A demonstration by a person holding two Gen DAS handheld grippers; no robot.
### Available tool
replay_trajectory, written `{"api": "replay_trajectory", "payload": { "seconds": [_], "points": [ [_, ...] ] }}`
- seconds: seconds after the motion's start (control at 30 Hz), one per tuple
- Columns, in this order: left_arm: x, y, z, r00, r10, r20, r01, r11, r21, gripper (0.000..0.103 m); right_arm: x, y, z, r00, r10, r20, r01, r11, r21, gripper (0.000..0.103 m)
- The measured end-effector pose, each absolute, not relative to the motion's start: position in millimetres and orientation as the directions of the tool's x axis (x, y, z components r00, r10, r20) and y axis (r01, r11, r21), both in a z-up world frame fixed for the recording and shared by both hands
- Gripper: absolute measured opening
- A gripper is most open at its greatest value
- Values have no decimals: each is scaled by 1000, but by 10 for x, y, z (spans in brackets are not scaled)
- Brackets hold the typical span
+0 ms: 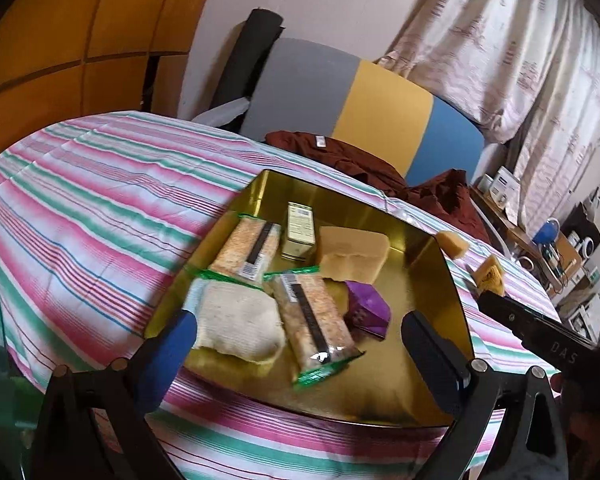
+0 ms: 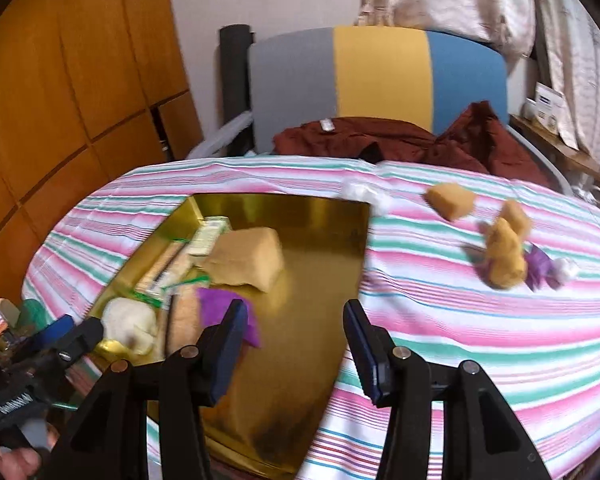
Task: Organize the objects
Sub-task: 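Move the right gripper to the white plastic-bag ball and grasp it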
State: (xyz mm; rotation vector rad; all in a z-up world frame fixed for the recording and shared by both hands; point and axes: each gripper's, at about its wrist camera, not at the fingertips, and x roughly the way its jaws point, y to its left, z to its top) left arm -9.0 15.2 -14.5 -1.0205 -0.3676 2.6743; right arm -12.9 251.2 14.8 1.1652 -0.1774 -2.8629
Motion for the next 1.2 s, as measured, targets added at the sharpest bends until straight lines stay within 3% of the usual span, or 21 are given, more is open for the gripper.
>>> {"api": "replay_trajectory", "payload": {
  "seconds": [0.63,0.83,1.2],
  "points": [
    [375,1035,-116,-629,500,-596,-466,-856,-225,103,454,4431,-610,-619,140,-773,-438,-878,191,51],
    [475,1340,-110,-577,536,-617,-528,-821,-220,103,456,5008,-627,-629,186,-755,-529,-814,240,58],
    [516,1604,-58,-541,535,-648,-555,-807,-203,103,-307,5729,-322,-639,307,-705,-580,-795,179,62]
  ]
}}
